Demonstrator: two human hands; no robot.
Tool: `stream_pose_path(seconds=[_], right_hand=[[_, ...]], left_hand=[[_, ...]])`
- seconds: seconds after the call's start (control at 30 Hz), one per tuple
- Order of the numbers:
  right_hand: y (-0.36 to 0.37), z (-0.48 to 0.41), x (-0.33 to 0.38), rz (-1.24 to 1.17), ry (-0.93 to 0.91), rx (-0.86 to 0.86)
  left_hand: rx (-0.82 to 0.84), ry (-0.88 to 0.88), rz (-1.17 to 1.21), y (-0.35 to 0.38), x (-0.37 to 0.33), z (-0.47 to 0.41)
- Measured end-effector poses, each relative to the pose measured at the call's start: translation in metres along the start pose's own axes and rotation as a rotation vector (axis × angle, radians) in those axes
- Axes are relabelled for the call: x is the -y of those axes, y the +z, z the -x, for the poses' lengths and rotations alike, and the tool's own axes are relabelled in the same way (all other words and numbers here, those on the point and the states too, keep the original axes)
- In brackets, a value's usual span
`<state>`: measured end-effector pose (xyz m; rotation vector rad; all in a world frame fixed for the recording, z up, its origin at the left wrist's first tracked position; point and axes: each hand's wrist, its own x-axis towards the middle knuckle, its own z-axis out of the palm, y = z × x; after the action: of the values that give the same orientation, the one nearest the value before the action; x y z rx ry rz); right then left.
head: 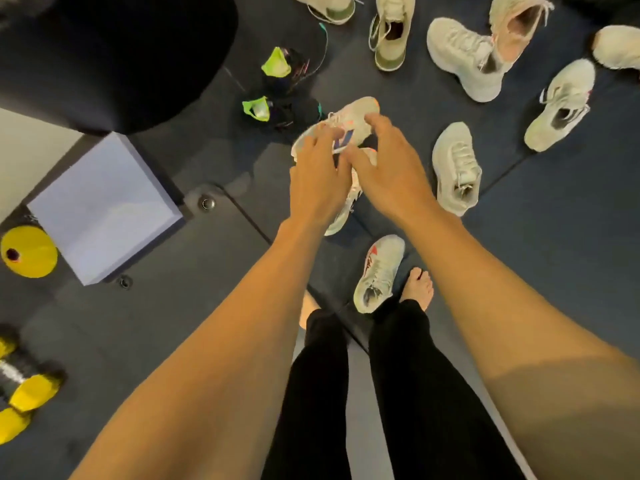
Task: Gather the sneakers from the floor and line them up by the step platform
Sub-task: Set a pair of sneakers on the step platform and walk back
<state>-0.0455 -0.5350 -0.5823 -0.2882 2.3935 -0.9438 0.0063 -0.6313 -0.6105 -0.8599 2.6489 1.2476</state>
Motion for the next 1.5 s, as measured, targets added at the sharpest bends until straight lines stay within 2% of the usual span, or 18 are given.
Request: stream_pose_path(seconds=[0.1,0.23,0.47,0.53,0.63,0.7,0.77,0.87,0.97,1.03,1.1,1.2,1.27,1.37,1.43,1.5], right_hand=[[0.041,-0.015,-0.053,0.004,0.044,0.037],[0.098,-0.035,-0.116,0.057,0.049,0.144],[0.165,-0.066,-0.187,0.133,0.072,0.255],[0.176,-0.069,-0.195,0.125,0.09,0.265],[0.191,-0.07,-0.205,0.121,0.111,0.286],[0.197,-0.07,-0.204,0.104,0.108,0.288],[0.2,-0.075,-0.194,0.093,0.086,0.251],[0.207,-0.094,-0.17,0.079,0.023,0.154],[0.225,-0.13,-0.141,-0.017,-0.016,0.121],[0.247,-0.158,-0.123,-0.03,-0.017,0.113],[0.273,-0.185,-0.11,0.028,-0.008,0.121],[0.307,-0.217,-0.107,0.106,0.089,0.142],[0.322,-0.23,-0.115,0.056,0.174,0.15],[0.327,-0.231,-0.134,0.171,0.181,0.1],[0.318,-0.218,-0.144,0.21,0.193,0.034],[0.302,-0.197,-0.157,0.138,0.208,-0.014]], left_hand=[[0.034,-0.056,-0.036,0.062,0.057,-0.015],[0.09,-0.167,-0.267,0.132,0.135,-0.03],[0.536,-0.293,-0.642,0.22,0.225,-0.046],[0.549,-0.293,-0.702,0.233,0.239,-0.046],[0.466,-0.206,-0.725,0.239,0.254,-0.05],[0.361,-0.15,-0.566,0.229,0.266,-0.045],[0.286,-0.194,-0.237,0.213,0.278,-0.029],[0.18,-0.421,0.183,0.198,0.293,0.01],[-0.054,-0.671,0.466,0.193,0.303,0.043],[-0.231,-0.744,0.621,0.191,0.307,0.049],[-0.376,-0.766,0.716,0.19,0.309,0.042],[-0.463,-0.75,0.751,0.189,0.306,0.02],[-0.461,-0.699,0.737,0.188,0.307,0.005],[-0.418,-0.633,0.704,0.182,0.313,-0.012],[-0.385,-0.584,0.768,0.178,0.316,-0.018],[-0.382,-0.615,0.901,0.173,0.32,-0.021]])
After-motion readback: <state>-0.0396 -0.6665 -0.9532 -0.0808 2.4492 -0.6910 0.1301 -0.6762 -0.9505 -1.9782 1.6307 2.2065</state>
